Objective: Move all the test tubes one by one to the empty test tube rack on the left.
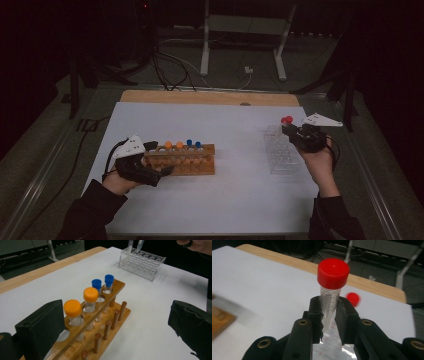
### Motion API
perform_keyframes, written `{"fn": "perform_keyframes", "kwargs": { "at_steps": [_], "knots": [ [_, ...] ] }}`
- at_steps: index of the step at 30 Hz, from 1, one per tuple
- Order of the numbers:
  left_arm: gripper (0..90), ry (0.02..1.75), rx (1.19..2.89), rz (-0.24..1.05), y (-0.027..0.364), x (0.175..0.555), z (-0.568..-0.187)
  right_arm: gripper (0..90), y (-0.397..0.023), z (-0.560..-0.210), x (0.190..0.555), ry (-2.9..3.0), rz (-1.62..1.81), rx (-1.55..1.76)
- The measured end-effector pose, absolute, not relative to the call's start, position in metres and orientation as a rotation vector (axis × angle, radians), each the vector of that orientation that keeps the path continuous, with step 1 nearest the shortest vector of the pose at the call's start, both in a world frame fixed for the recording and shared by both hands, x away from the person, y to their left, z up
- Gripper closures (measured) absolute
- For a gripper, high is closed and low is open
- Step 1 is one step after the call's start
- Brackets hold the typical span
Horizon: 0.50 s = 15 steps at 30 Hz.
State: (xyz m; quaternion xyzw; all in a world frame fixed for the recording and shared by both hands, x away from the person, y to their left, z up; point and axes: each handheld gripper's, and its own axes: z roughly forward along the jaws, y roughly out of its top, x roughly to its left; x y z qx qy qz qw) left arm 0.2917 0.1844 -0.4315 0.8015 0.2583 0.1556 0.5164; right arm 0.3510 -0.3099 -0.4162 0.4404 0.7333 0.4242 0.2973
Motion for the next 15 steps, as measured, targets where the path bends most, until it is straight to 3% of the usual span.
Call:
{"fn": "perform_keyframes", "kwargs": {
  "at_steps": [15],
  "knots": [
    [1.5, 0.576, 1.935, 0.342, 0.171, 0.293, -0.424, 75.1, -0.256, -0.424, 0.328, 2.136, 1.167, 0.996]
  ]
}}
